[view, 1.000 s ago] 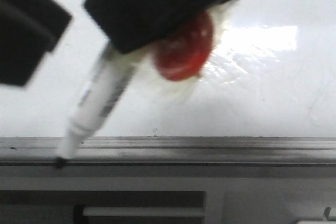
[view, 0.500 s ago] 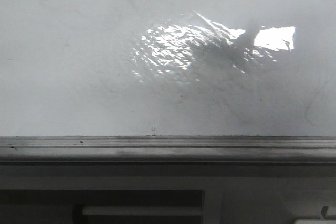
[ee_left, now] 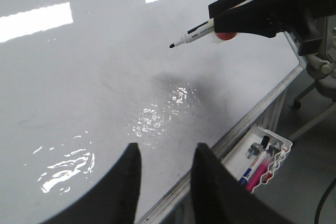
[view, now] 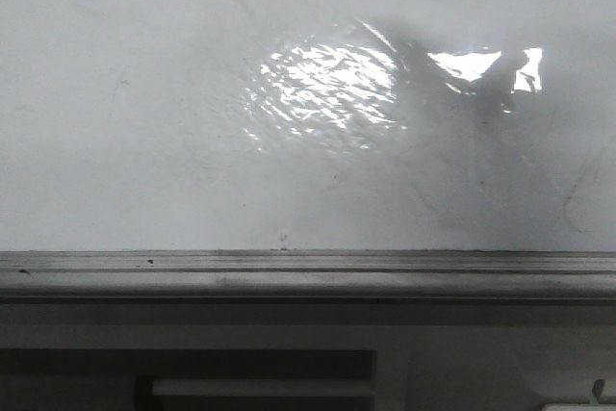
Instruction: Write number 9 on whiteboard
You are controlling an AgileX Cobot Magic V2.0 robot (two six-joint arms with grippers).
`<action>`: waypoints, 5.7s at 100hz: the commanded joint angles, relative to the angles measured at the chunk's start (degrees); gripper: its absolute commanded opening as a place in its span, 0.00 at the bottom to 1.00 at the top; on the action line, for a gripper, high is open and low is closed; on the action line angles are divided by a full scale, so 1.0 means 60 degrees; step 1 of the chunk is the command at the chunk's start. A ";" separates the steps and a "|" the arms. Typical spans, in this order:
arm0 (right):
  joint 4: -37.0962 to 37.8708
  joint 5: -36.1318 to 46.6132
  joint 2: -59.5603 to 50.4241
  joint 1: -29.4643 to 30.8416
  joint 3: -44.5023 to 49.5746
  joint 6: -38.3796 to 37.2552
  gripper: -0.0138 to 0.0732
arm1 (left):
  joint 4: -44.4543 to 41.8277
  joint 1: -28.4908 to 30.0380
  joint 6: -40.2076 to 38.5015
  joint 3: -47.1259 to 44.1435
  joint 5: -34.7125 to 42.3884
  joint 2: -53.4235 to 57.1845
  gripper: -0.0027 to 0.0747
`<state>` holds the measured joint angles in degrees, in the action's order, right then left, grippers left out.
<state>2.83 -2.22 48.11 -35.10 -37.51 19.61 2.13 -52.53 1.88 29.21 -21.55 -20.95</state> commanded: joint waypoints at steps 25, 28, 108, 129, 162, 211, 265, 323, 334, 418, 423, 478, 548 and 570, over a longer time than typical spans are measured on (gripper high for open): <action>0.0124 0.0131 -0.0037 0.0363 -0.0236 0.0145 0.12 | -0.0169 0.0001 -0.0110 0.0258 0.0994 -0.0063 0.01; 0.0124 0.0197 -0.0021 0.0363 -0.0236 0.0145 0.12 | -0.0169 0.0001 -0.0110 0.0258 0.0994 -0.0063 0.01; -0.0318 -0.0234 0.1308 0.0952 -0.0236 0.0145 0.11 | -0.0169 0.0001 -0.0110 0.0258 0.0975 -0.0063 0.01; -0.0298 -0.1608 0.1248 0.0829 -0.0236 0.0145 0.11 | -0.0169 0.0001 -0.0110 0.0258 0.0955 -0.0063 0.01; -0.0025 -0.1309 0.1248 0.1514 -0.0805 0.0145 0.11 | -0.0169 0.0001 -0.0110 0.0258 0.0955 -0.0063 0.01; -0.0578 -0.3947 0.1248 0.1785 -0.1092 0.0145 0.11 | -0.0354 0.0001 -0.0110 0.0258 0.0955 -0.0063 0.01; -0.1440 -0.3973 0.0638 0.0608 0.0244 -0.0109 0.11 | -0.0354 0.0001 -0.0110 0.0258 0.0941 -0.0063 0.01; -0.1440 -0.6384 0.0242 -0.2055 -0.2508 0.1342 0.08 | -0.0250 -0.0436 -0.0021 0.0696 0.1007 -0.3364 0.60; -0.1474 -0.6302 0.0582 -0.2755 -0.2508 0.1888 0.08 | -0.0250 -0.1136 0.0732 0.1146 0.1398 -0.4723 0.60; -0.1971 -0.5721 0.0942 -0.3853 -0.2447 0.2237 0.08 | 0.0261 -0.2644 0.1407 0.1937 0.3434 -0.7485 0.16; -0.2016 -0.5741 0.0983 -0.3853 -0.2428 0.2237 0.08 | 0.0336 -0.2644 0.1407 0.1937 0.3475 -0.7485 0.13; -0.2296 -0.5724 0.1440 -0.3853 -0.2428 0.2237 0.08 | 0.0684 -0.2644 0.1407 0.1937 0.3084 -0.7506 0.44; -0.2372 -0.5763 0.1536 -0.3853 -0.2428 0.2220 0.16 | 0.0673 -0.2764 0.1407 0.1916 0.2715 -0.7506 0.01; -0.1943 -0.5429 0.1265 -0.3833 -0.2596 0.2170 0.75 | 0.0995 -0.2764 0.1226 0.1436 0.2665 -0.7506 0.01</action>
<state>-8.64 -37.79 57.85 -58.04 -50.57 32.70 5.16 -69.42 11.71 37.34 -8.91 -66.95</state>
